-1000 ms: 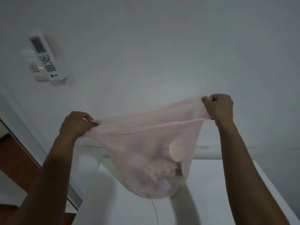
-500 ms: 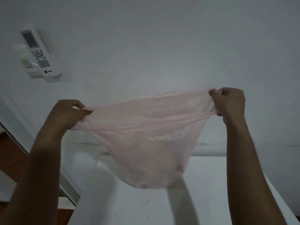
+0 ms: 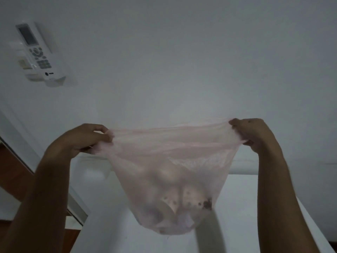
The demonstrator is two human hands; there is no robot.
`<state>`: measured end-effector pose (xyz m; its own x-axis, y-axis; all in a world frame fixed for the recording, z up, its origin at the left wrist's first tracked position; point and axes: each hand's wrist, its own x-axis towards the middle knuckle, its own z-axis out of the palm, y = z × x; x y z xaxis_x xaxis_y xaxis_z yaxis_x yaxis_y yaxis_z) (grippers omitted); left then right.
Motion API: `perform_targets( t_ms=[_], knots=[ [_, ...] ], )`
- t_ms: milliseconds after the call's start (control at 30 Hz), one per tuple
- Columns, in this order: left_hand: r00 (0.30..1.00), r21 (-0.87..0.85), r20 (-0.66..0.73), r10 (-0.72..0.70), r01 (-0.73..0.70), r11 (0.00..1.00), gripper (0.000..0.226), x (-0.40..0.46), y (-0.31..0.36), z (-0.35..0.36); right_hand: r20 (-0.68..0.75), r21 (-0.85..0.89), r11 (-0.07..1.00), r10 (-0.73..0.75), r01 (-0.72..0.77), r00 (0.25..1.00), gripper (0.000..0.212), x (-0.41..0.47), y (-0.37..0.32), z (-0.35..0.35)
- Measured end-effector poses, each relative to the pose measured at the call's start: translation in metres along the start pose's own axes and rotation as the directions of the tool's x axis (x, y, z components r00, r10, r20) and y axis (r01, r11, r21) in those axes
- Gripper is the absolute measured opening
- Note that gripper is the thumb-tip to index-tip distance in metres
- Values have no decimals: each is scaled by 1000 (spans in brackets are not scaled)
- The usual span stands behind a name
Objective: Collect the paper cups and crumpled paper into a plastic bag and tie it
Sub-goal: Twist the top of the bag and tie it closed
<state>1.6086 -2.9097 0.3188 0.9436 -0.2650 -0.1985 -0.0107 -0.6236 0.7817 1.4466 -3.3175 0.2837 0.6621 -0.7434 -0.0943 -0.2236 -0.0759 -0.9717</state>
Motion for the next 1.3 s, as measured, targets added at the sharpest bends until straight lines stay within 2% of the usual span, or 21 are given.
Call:
perform_targets(
  t_ms=[100,133,200,233,267,300,333,400,467,500,533,600,667,733,800,867,1000,1067,1133,1233,1300],
  knots=[
    [991,-151,-74,111,-121,981,10,0,-8,12,14,126,992,-33,30,999,19,-3,18,3],
    [980,-217,-128,150,-175,960,19,0,-13,16,11,182,982,-56,53,998,19,-4,26,3],
    [960,-394,-182,214,-270,878,55,0,-29,28,-6,252,963,-95,94,995,18,-6,42,2],
    [956,-502,-154,251,-294,814,74,4,-40,36,-8,288,952,-108,105,994,22,-8,49,2],
    [947,-586,-87,309,-300,753,79,9,-52,44,11,345,932,-120,109,993,31,-10,58,2],
    [935,-645,-3,354,-272,714,64,11,-61,55,50,423,901,-132,99,990,47,-10,69,2],
    [895,-633,65,441,-305,711,46,20,-72,64,115,511,856,-153,74,981,67,-10,81,2],
    [843,-514,142,520,-386,766,78,25,-79,95,273,621,784,-203,-11,940,89,-10,107,6],
    [902,-438,82,424,-349,828,103,12,-59,122,375,566,823,-222,-33,900,90,-14,124,12],
    [916,-422,-26,399,-372,827,98,10,-51,131,390,469,883,-218,10,895,93,-18,126,18],
    [933,-452,-96,348,-352,819,79,8,-41,140,383,381,923,-207,50,900,92,-21,126,24],
    [959,-541,-158,233,-282,792,40,12,-30,147,335,311,949,-162,53,928,68,-26,119,32],
    [979,-606,-155,131,-199,770,23,18,-30,146,257,332,943,-105,15,961,40,-25,109,39],
    [983,-711,-101,154,-180,679,21,21,-33,141,285,542,839,-121,-56,951,18,-27,101,47],
    [982,-849,-25,185,-118,515,32,18,-31,136,414,760,597,-141,-256,899,23,-31,94,54],
    [971,-937,54,231,-31,349,45,9,-24,135,449,848,378,-138,-373,883,29,-36,90,58],
    [958,-974,124,260,67,218,57,-2,-20,133,386,914,207,-183,-348,904,35,-42,91,65],
    [949,-979,148,278,100,179,50,-6,-18,135,376,926,122,-191,-358,907,43,-39,93,68],
    [934,-987,114,339,67,148,43,-5,-19,137,448,884,49,-367,-464,815,38,-31,92,75],
    [921,-976,111,373,31,215,51,-3,-14,143,438,851,457,-348,-258,829,42,-16,90,72],
    [934,-915,138,328,-6,403,50,-1,-15,149,557,681,668,-207,-300,804,51,-17,91,74]
  ],
)
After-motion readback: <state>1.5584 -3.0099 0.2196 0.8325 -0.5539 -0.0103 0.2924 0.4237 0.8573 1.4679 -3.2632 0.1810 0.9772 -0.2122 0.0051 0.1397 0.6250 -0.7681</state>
